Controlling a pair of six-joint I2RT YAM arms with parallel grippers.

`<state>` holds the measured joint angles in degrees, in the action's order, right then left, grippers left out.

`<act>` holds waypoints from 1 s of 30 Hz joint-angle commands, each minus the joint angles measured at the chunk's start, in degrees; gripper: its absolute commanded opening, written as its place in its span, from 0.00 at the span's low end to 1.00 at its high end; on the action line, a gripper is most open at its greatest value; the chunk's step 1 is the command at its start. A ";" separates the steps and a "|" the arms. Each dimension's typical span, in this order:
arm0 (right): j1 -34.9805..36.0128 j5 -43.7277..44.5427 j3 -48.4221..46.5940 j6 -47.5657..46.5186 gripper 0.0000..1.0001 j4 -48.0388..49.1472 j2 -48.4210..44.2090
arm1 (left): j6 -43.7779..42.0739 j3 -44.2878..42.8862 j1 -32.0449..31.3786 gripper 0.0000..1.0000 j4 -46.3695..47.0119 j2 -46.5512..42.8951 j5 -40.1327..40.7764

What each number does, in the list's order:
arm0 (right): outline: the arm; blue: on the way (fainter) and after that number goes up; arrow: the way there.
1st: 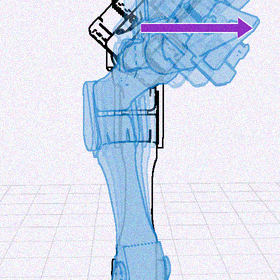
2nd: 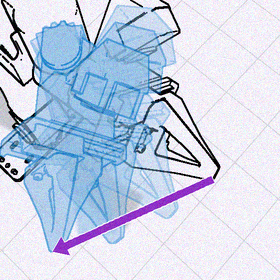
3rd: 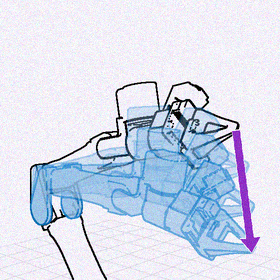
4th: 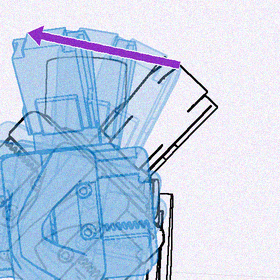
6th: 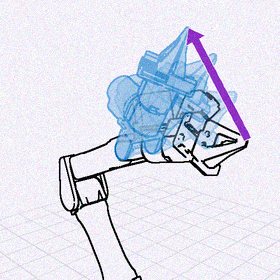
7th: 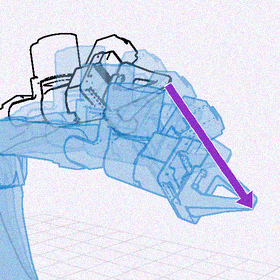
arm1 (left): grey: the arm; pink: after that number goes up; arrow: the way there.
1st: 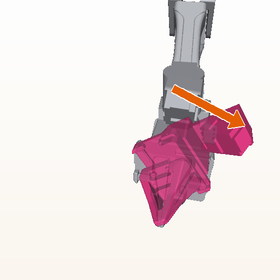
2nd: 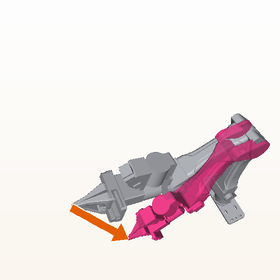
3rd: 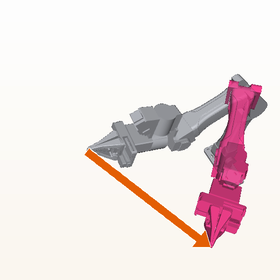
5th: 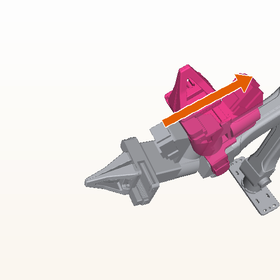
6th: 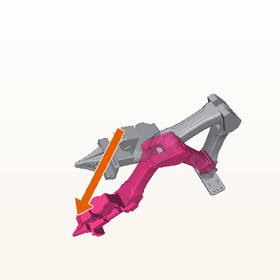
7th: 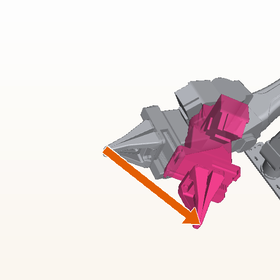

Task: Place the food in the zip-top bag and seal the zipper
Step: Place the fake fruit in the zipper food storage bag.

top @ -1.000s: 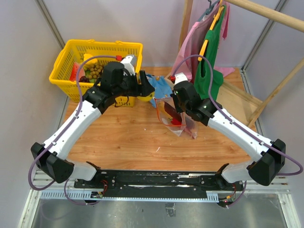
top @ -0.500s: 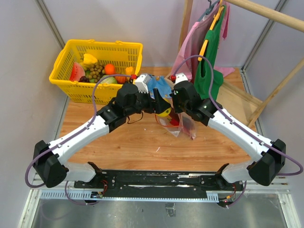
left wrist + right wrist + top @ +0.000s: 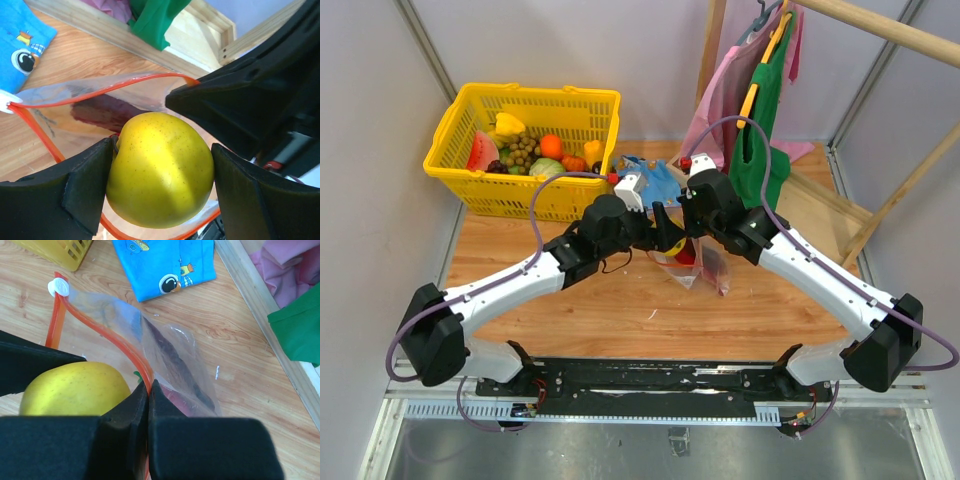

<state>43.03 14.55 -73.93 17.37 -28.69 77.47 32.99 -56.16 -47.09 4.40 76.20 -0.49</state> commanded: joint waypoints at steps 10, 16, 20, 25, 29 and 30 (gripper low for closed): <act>-0.65 -0.53 -0.39 1.01 0.00 1.87 -1.62 | -1.35 0.07 -0.94 0.82 0.93 1.88 2.16; -0.70 -0.40 -0.04 1.03 0.01 1.93 -1.86 | -1.61 -1.14 -0.99 0.92 -0.60 0.94 1.75; -0.72 -0.58 0.00 1.06 0.01 1.94 -1.84 | -1.40 -2.03 -0.99 0.93 -1.71 0.13 1.53; -0.67 -0.64 0.19 1.03 0.01 1.89 -2.01 | -1.01 -3.56 -0.99 0.93 -5.28 -2.34 2.83; -0.75 -0.76 0.25 1.18 0.01 1.94 -2.08 | -1.09 -5.09 -0.99 0.92 -11.03 -4.31 6.04; -0.79 -0.83 0.31 1.18 0.01 1.93 -2.09 | -1.09 -5.50 -0.99 0.92 -12.40 -4.77 7.09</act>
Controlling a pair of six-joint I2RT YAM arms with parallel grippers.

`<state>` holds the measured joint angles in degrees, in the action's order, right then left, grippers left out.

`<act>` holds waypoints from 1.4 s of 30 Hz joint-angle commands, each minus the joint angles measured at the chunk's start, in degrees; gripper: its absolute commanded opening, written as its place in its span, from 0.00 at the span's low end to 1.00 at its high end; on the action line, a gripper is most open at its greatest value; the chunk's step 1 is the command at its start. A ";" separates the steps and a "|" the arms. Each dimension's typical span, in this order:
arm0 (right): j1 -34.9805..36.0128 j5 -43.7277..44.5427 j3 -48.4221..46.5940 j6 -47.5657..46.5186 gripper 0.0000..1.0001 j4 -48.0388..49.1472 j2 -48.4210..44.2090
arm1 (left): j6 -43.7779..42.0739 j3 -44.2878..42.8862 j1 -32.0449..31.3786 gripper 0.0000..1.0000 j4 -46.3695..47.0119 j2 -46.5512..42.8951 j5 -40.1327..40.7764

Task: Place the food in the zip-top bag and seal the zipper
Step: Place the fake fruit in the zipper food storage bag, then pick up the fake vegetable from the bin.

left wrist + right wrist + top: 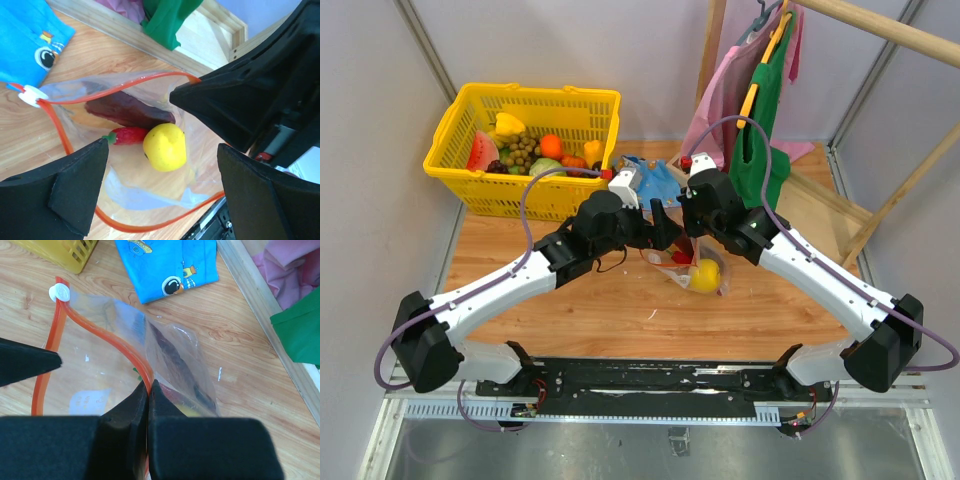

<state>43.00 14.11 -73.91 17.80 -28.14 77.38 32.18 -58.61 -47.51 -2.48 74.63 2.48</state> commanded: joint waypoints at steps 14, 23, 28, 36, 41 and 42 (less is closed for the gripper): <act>-0.96 -0.80 0.95 0.50 0.01 1.32 -2.13 | -8.56 -16.97 2.79 0.93 -27.39 -4.61 19.45; -0.99 -0.44 0.87 -0.14 0.01 1.39 -2.16 | -13.96 -25.88 14.00 0.97 -35.86 -1.35 20.64; -1.12 -0.07 0.86 -0.74 0.01 1.38 -2.06 | -16.41 -30.70 22.33 0.98 -37.79 2.21 16.54; -1.58 -0.22 0.27 -1.53 0.01 1.36 -1.09 | -16.56 -40.07 32.46 0.98 -40.82 12.97 12.49; -1.85 -0.10 0.32 -1.93 0.01 1.41 -0.91 | -16.87 -47.31 37.65 0.98 -43.83 21.83 12.63; -1.87 -0.04 0.46 -1.98 0.01 1.41 -0.89 | -17.07 -48.74 38.53 0.98 -44.47 23.40 12.57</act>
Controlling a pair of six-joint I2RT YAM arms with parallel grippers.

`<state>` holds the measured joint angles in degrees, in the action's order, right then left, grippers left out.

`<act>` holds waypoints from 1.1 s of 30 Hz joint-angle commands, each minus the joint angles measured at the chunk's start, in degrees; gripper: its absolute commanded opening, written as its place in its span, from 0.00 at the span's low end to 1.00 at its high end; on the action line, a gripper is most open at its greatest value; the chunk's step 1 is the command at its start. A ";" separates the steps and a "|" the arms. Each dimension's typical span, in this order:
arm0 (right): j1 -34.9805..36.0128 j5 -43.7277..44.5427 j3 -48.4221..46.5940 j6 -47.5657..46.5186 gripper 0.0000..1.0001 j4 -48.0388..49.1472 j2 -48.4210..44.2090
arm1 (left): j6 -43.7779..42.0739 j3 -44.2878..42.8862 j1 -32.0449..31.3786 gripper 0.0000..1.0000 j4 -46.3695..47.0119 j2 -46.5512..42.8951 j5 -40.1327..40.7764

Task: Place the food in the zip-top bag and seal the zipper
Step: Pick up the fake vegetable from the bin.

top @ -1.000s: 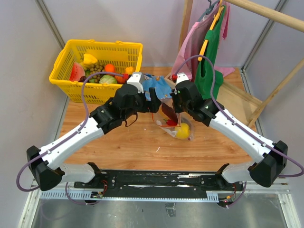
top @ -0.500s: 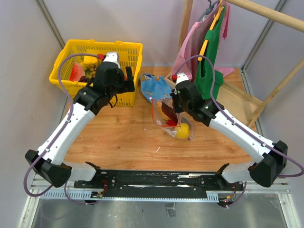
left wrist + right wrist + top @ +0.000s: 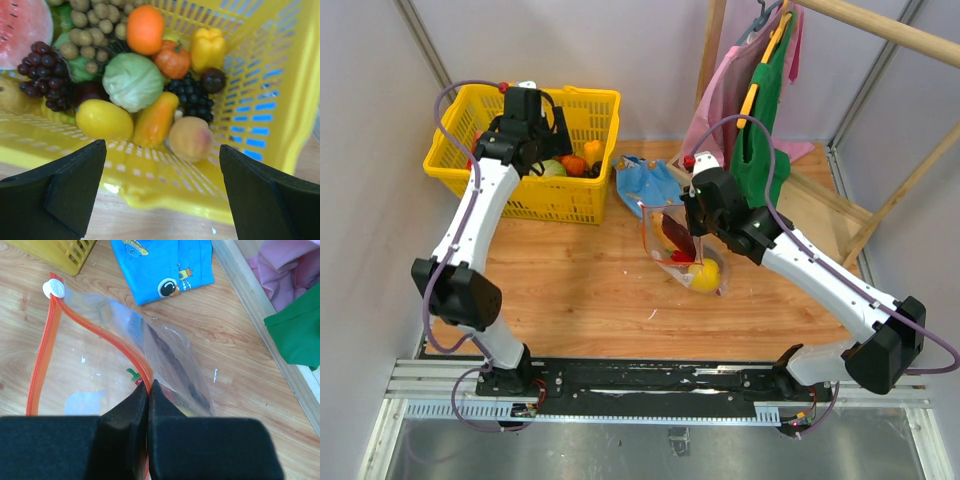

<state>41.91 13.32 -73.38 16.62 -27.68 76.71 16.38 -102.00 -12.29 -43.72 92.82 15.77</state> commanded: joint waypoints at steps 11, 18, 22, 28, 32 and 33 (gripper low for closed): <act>-1.76 1.66 0.51 -1.50 0.01 0.96 -0.07 | -2.76 -15.48 10.59 0.98 -8.70 19.95 -1.67; -1.96 1.30 0.61 -1.38 0.00 1.12 0.68 | -2.87 -15.21 13.89 0.98 -10.85 25.70 -4.86; -2.02 1.19 0.36 -1.47 0.01 1.09 1.28 | -3.72 -14.63 14.23 0.98 -12.92 28.40 -6.90; -2.06 0.99 -0.16 -1.43 0.01 1.14 2.03 | -5.16 -12.69 14.40 0.95 -15.26 31.05 -9.61; -2.08 0.84 -0.20 -1.34 0.01 1.13 2.22 | -5.52 -10.99 14.40 0.93 -15.15 32.21 -10.76; -2.04 0.72 -0.11 -1.30 0.01 1.14 2.26 | -5.44 -10.91 14.40 0.92 -15.07 32.43 -11.07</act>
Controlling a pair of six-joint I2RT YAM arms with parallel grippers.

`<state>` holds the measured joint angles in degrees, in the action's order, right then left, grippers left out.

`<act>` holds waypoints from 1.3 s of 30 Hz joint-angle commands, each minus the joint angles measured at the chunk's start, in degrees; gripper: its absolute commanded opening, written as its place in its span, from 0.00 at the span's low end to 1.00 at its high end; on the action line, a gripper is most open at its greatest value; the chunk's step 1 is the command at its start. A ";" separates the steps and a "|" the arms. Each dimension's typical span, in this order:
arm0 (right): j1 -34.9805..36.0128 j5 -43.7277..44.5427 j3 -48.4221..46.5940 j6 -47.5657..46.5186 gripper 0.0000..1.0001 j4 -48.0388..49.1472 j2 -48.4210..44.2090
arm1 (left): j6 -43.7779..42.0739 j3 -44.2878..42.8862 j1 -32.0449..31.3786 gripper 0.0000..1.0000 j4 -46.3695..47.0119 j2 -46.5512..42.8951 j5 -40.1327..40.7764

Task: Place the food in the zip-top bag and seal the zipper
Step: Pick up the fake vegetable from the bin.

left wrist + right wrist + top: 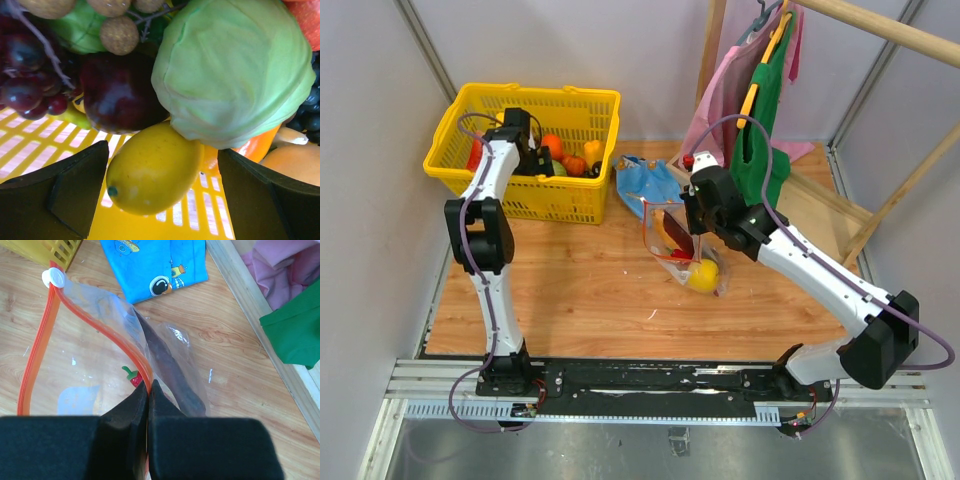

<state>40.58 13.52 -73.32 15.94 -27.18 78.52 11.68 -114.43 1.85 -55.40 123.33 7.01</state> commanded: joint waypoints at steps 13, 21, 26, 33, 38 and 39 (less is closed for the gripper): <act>-0.68 0.54 0.09 -0.43 0.01 0.81 -0.03 | -0.14 0.73 0.26 0.60 -2.87 0.26 -5.92; -0.69 0.50 0.27 -0.25 0.01 0.81 -0.38 | 0.70 -0.13 0.26 0.37 -2.04 -4.32 -5.85; -0.70 0.46 0.20 -0.24 0.01 0.81 -0.63 | 1.55 -1.37 0.26 0.33 -1.40 -6.85 -6.48; -0.75 0.70 0.35 -0.20 0.01 0.81 -0.90 | 1.60 -1.47 0.26 0.28 0.46 -11.19 -4.44; -0.76 0.87 0.36 -0.15 0.01 0.81 -1.08 | 2.25 -0.95 0.17 0.27 2.34 -14.48 -5.12; -0.70 0.89 0.34 -0.15 0.01 0.81 -1.03 | 2.48 -0.97 0.10 0.27 2.51 -15.11 -5.34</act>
<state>40.58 13.50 -73.32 15.97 -26.92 78.61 13.34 -114.32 1.85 -54.15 112.57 1.87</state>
